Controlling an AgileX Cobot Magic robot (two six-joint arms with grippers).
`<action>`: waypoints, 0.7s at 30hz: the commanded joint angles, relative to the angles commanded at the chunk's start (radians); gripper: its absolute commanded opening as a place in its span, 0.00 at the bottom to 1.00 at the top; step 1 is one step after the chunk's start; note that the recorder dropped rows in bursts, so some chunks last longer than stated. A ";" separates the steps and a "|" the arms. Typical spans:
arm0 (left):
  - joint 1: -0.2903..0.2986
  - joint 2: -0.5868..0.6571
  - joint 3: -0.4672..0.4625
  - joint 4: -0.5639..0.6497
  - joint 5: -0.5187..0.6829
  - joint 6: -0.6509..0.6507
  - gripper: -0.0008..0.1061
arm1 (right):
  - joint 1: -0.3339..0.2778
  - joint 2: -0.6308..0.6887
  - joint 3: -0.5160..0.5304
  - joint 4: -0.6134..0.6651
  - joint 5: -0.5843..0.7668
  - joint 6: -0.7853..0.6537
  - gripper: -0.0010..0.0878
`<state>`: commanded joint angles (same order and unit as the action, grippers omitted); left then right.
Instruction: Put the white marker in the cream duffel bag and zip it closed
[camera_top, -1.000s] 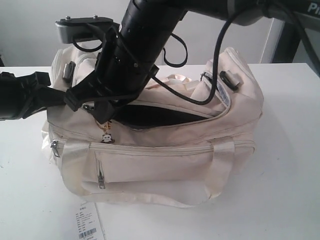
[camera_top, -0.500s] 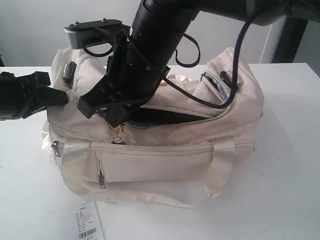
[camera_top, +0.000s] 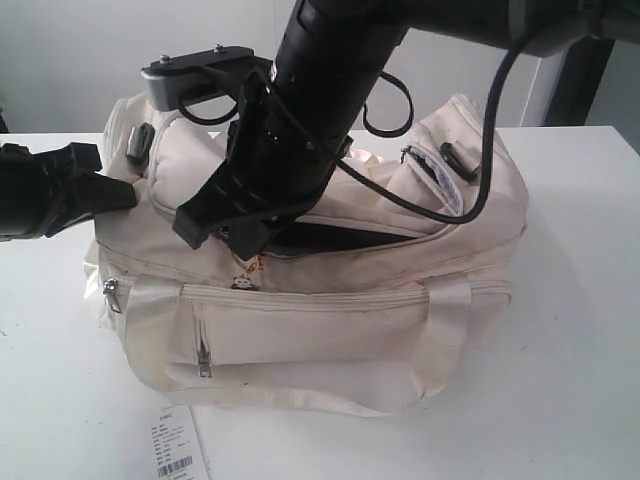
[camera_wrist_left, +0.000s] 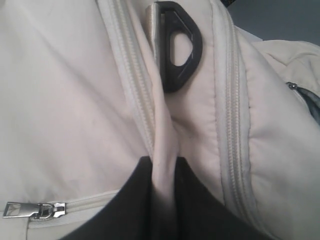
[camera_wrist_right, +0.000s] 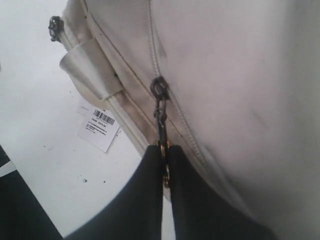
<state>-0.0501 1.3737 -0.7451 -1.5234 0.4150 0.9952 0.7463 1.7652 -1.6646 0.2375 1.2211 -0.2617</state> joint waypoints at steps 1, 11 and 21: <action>0.000 0.000 0.000 0.000 0.000 0.000 0.02 | 0.000 -0.008 0.007 -0.006 0.000 0.000 0.01; 0.000 0.000 0.000 0.000 0.004 0.000 0.02 | 0.000 -0.054 0.049 -0.033 0.000 -0.002 0.01; 0.000 0.000 0.000 0.000 0.004 0.000 0.02 | 0.000 -0.061 0.049 -0.100 0.000 -0.002 0.01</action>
<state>-0.0501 1.3737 -0.7451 -1.5230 0.4194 0.9952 0.7463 1.7040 -1.6156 0.1371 1.2211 -0.2641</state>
